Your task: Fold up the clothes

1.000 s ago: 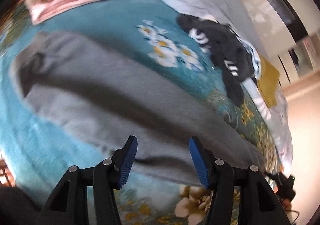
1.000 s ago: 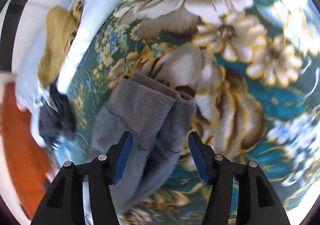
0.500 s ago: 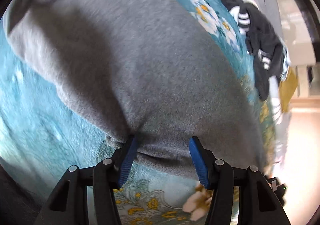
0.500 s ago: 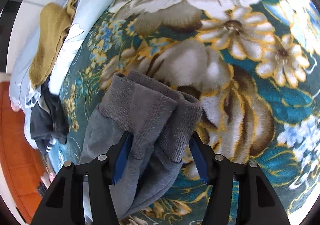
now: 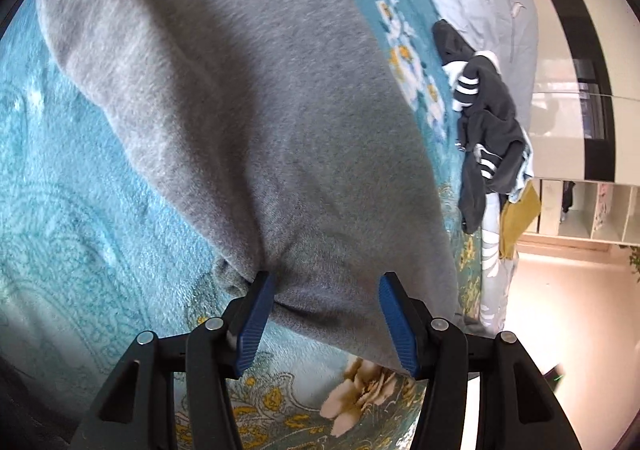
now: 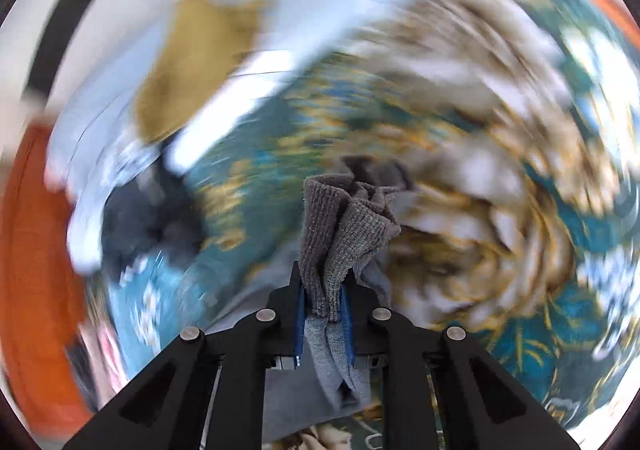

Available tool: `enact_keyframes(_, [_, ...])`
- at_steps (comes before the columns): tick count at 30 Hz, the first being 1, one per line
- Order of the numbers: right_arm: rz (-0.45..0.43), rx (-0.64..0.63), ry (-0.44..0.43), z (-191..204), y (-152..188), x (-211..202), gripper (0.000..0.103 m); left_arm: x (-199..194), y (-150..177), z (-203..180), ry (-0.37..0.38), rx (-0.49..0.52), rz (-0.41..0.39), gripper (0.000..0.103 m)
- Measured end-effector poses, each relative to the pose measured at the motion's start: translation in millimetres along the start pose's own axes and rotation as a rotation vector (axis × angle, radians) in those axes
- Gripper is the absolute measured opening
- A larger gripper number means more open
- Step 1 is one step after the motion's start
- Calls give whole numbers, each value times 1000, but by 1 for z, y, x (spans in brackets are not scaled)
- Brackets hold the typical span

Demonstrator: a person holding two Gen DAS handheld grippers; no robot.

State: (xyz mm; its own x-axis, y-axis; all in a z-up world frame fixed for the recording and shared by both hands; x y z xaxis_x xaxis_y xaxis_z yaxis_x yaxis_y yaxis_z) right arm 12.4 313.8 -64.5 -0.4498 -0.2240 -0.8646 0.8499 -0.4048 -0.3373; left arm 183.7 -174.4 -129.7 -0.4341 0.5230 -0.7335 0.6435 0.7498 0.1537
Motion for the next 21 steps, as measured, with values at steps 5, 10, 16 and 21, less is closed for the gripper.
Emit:
enact_keyframes(5, [-37, -490, -32, 139, 34, -13, 16, -14, -5, -7, 69, 31, -44, 61])
enact_keyframes(10, [13, -750, -102, 231, 95, 15, 16, -21, -7, -3, 122, 21, -78, 62])
enact_keyframes(16, [70, -1018, -96, 289, 184, 58, 16, -24, -16, 10, 147, -36, -103, 62])
enact_keyframes(21, [188, -1126, -74, 301, 230, 96, 19, -22, -23, 19, 164, -77, -100, 62])
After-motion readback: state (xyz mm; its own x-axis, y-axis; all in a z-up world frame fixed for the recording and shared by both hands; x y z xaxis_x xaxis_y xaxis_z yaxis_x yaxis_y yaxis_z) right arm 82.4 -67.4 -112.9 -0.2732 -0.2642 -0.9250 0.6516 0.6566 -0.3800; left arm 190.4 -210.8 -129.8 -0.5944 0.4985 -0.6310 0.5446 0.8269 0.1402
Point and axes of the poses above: each gripper's, at about its wrist camera, not at the fingertips, and x roughly the way its jaws point, z to its left, y to its underside, the point moved 5 cm from there along x, roughly the way its jaws point, and after that the axes turned 7 degrees about -x, right-handed, at the moved point
